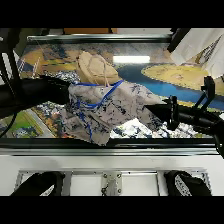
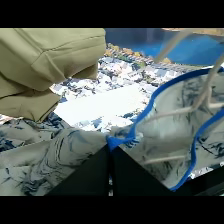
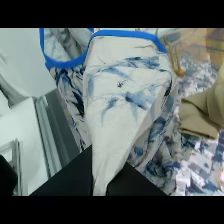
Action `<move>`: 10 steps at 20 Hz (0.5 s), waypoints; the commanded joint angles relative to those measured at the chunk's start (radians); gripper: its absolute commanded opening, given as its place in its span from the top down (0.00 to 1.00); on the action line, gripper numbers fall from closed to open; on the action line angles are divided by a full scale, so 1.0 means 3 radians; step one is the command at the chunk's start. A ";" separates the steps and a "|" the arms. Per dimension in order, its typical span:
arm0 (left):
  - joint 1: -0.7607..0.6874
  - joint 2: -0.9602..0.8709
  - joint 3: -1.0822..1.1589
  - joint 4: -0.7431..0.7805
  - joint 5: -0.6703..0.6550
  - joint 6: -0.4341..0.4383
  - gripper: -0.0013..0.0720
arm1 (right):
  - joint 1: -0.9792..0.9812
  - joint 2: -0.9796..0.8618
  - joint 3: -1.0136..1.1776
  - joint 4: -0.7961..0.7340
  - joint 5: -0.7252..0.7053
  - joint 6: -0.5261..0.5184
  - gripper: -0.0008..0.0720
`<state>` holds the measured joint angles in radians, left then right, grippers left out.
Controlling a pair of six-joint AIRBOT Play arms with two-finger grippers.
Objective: Fold the clothes and pants, and hang the long-sleeved shirts on hangers.
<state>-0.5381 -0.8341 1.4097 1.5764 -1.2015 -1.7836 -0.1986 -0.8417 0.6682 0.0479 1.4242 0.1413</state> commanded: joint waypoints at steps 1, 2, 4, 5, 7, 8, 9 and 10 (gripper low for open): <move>-0.0740 -0.0215 0.0399 0.0813 -0.0416 -0.0292 0.96 | 0.0117 -0.0001 -0.0042 0.0571 0.0017 -0.0139 0.98; -0.0902 -0.0315 0.0501 0.0963 -0.0425 -0.0308 0.96 | 0.0173 -0.0001 -0.0042 0.0579 0.0017 -0.0137 0.98; -0.1105 -0.0533 0.0752 0.1137 -0.0451 -0.0323 0.96 | 0.0281 -0.0001 -0.0042 0.0581 0.0017 -0.0139 0.98; -0.1133 -0.0638 0.0885 0.1134 -0.0507 -0.0340 0.96 | 0.0337 -0.0001 -0.0042 0.0581 0.0015 -0.0137 0.98; -0.1179 -0.0818 0.1076 0.1115 -0.0638 -0.0341 0.96 | 0.0417 -0.0001 -0.0042 0.0581 0.0000 -0.0136 0.98; -0.1218 -0.0879 0.1132 0.1115 -0.0650 -0.0341 0.96 | 0.0450 -0.0001 -0.0042 0.0581 -0.0024 -0.0136 0.97; -0.1282 -0.0932 0.1180 0.1115 -0.0650 -0.0341 0.96 | 0.0468 -0.0003 -0.0042 0.0581 -0.0036 -0.0135 0.97; -0.1339 -0.0963 0.1205 0.1118 -0.0651 -0.0340 0.96 | 0.0477 -0.0003 -0.0042 0.0581 -0.0037 -0.0135 0.97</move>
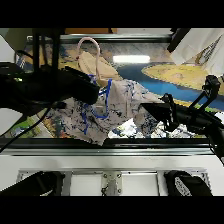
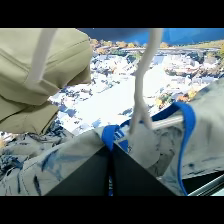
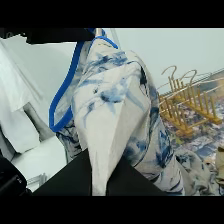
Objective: Fold the clothes and pants, and hang the long-sleeved shirts on hangers.
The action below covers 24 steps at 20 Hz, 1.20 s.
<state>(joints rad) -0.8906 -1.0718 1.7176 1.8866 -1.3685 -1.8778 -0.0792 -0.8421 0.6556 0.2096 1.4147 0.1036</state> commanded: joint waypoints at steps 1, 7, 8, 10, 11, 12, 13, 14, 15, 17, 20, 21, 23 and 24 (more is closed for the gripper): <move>-0.0209 -0.0179 0.0181 0.0084 -0.0097 -0.0025 0.96 | 0.0079 -0.0001 0.0000 0.0052 -0.0014 -0.0009 0.97; -0.0233 -0.0117 0.0168 0.0075 -0.0230 -0.0027 0.95 | 0.0083 -0.0003 0.0001 0.0080 -0.0017 -0.0009 0.97; -0.0233 -0.0094 0.0168 0.0075 -0.0228 -0.0025 0.68 | 0.0083 -0.0003 0.0001 0.0080 -0.0015 -0.0009 0.97; -0.0231 -0.0020 0.0168 0.0079 -0.0221 -0.0028 0.37 | 0.0081 -0.0003 0.0003 0.0080 -0.0014 -0.0009 0.97; -0.0231 0.0028 0.0168 0.0079 -0.0210 -0.0028 0.37 | 0.0083 -0.0003 0.0003 0.0080 -0.0015 -0.0009 0.97; -0.0233 0.0083 0.0168 0.0079 -0.0192 -0.0043 0.37 | 0.0083 -0.0003 0.0003 0.0080 -0.0014 -0.0009 0.97; -0.0231 0.0136 0.0168 0.0079 -0.0184 -0.0089 0.37 | 0.0083 -0.0003 0.0003 0.0080 -0.0014 -0.0009 0.97; -0.0231 0.0183 0.0168 0.0080 -0.0186 -0.0099 0.37 | 0.0083 -0.0003 0.0003 0.0080 -0.0014 -0.0008 0.97; -0.0233 0.0231 0.0168 0.0080 -0.0186 -0.0140 0.37 | 0.0083 -0.0003 0.0003 0.0080 -0.0014 -0.0008 0.97; -0.0231 0.0313 0.0168 0.0080 -0.0184 -0.0173 0.37 | 0.0083 -0.0003 0.0003 0.0081 -0.0015 -0.0009 0.98; -0.0231 0.0406 0.0168 0.0083 -0.0179 -0.0202 0.37 | 0.0081 -0.0003 0.0003 0.0178 -0.0015 -0.0010 0.97; -0.0231 0.0432 0.0168 0.0083 -0.0177 -0.0228 0.49 | 0.0081 -0.0003 0.0004 0.0273 -0.0019 -0.0010 0.98; -0.0231 0.0473 0.0168 0.0084 -0.0173 -0.0224 0.89 | 0.0081 -0.0001 0.0006 0.0389 -0.0098 -0.0010 0.97; -0.0231 0.0483 0.0168 0.0094 -0.0172 -0.0221 0.96 | 0.0081 -0.0001 0.0006 0.0411 -0.0153 -0.0011 0.98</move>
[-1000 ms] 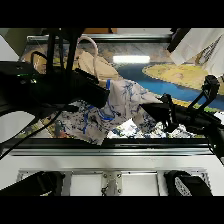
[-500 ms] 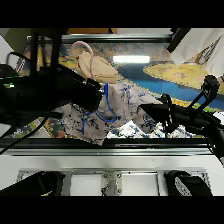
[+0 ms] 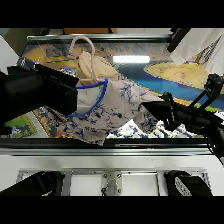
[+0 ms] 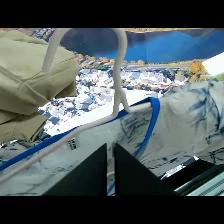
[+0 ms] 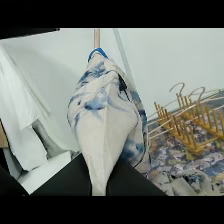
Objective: Fold the clothes and pants, and hang the long-sleeved shirts on hangers.
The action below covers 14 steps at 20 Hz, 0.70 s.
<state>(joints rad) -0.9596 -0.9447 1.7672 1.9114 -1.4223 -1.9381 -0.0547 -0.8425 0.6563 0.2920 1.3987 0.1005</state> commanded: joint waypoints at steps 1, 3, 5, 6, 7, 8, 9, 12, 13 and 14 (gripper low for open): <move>-0.0001 0.0071 0.0003 0.0032 0.0005 -0.0020 0.96 | 0.0000 0.0000 0.0004 0.0145 -0.0130 -0.0003 0.98; -0.0001 0.0080 0.0003 0.0033 0.0004 -0.0020 0.96 | 0.0000 0.0001 0.0004 0.0144 -0.0136 -0.0003 0.98; -0.0001 0.0079 0.0003 0.0128 -0.0017 -0.0018 0.96 | 0.0000 0.0001 0.0004 0.0144 -0.0136 -0.0003 0.98; -0.0001 0.0080 0.0003 0.0220 -0.0067 -0.0019 0.96 | 0.0000 0.0003 0.0004 0.0145 -0.0136 -0.0003 0.98; 0.0000 0.0080 0.0001 0.0310 -0.0123 -0.0020 0.96 | -0.0001 0.0003 0.0005 0.0145 -0.0137 -0.0001 0.98; 0.0005 0.0080 0.0001 0.0383 -0.0188 -0.0022 0.96 | -0.0008 0.0005 0.0005 0.0145 -0.0137 -0.0003 0.97; 0.0013 0.0080 0.0001 0.0408 -0.0237 -0.0022 0.96 | -0.0027 0.0020 0.0008 0.0145 -0.0170 -0.0003 0.98; 0.0155 0.0080 0.0001 0.0435 -0.0271 -0.0020 0.96 | -0.0263 0.0085 0.0070 0.0146 -0.0221 -0.0025 0.98; 0.0221 0.0080 0.0001 0.0432 -0.0272 -0.0020 0.96 | -0.0387 0.0120 0.0107 0.0145 -0.0212 -0.0024 0.98; 0.0278 0.0079 0.0001 0.0431 -0.0272 -0.0020 0.96 | -0.0521 0.0158 0.0146 0.0141 -0.0210 0.0009 0.98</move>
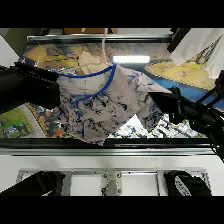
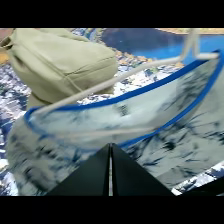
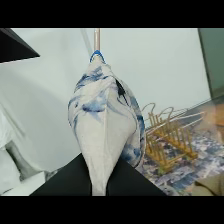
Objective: Fold the clothes and pants, and hang the long-sleeved shirts on hangers.
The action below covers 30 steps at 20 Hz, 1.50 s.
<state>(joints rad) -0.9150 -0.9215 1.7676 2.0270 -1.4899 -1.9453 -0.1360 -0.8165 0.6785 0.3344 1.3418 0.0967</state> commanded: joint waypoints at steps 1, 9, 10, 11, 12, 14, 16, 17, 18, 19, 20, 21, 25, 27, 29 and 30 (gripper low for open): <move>0.0192 -0.0001 -0.0001 0.0043 -0.0046 0.0003 0.96 | -0.0361 0.0100 0.0104 -0.0015 -0.0019 0.0056 0.98; 0.0833 -0.0038 -0.0912 -0.0114 0.0571 -0.0294 0.36 | -0.0504 0.0192 0.0127 -0.0168 0.0092 0.0165 0.97; 0.0982 -0.0038 -0.1010 -0.0299 0.0827 -0.0294 0.36 | -0.0504 0.0193 0.0127 -0.0203 0.0093 0.0165 0.98; 0.1155 -0.0039 -0.1092 -0.0518 0.1038 -0.0294 0.36 | -0.0504 0.0193 0.0127 -0.0247 0.0093 0.0168 0.97; 0.1340 -0.0039 -0.1165 -0.0796 0.1225 -0.0287 0.36 | -0.0504 0.0193 0.0127 -0.0282 0.0093 0.0198 0.98; 0.1662 -0.0038 -0.1279 -0.1255 0.1479 -0.0240 0.39 | -0.0504 0.0192 0.0127 -0.0319 0.0098 0.0206 0.98; 0.1837 -0.0039 -0.1378 -0.1573 0.1666 -0.0104 0.39 | -0.0504 0.0191 0.0127 -0.0318 0.0155 0.0205 0.97; 0.1860 -0.0043 -0.1413 -0.1647 0.1718 -0.0053 0.39 | -0.0504 0.0186 0.0127 -0.0318 0.0174 0.0206 0.98; 0.1858 -0.0043 -0.1446 -0.1647 0.1768 -0.0050 0.39 | -0.0504 0.0184 0.0127 -0.0319 0.0175 0.0205 0.98; 0.1858 -0.0056 -0.1464 -0.1648 0.1788 -0.0050 0.39 | -0.0504 0.0184 0.0127 -0.0318 0.0175 0.0206 0.98; 0.1858 -0.0080 -0.1464 -0.1651 0.1788 -0.0050 0.39 | -0.0504 0.0184 0.0127 -0.0318 0.0177 0.0206 0.98; 0.1858 -0.0103 -0.1464 -0.1651 0.1788 -0.0050 0.39 | -0.0504 0.0184 0.0127 -0.0318 0.0178 0.0206 0.97; 0.1857 -0.0217 -0.1464 -0.1700 0.1787 -0.0047 0.39 | -0.0504 0.0184 0.0127 -0.0318 0.0178 0.0252 0.97; 0.1858 -0.0203 -0.1464 -0.1699 0.1783 -0.0046 0.66 | -0.0504 0.0186 0.0127 -0.0319 0.0178 0.0253 0.97; 0.1858 -0.0144 -0.1464 -0.1692 0.1789 -0.0017 0.84 | -0.0504 0.0184 0.0127 -0.0319 0.0178 0.0253 0.97; 0.1858 -0.0111 -0.1464 -0.1691 0.1790 0.0058 0.96 | -0.0504 0.0184 0.0127 -0.0319 0.0178 0.0253 0.97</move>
<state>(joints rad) -0.3588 -0.9691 1.3289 1.5242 -0.9588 -1.9537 -0.2867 -0.7609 0.7155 0.2390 1.3956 0.1696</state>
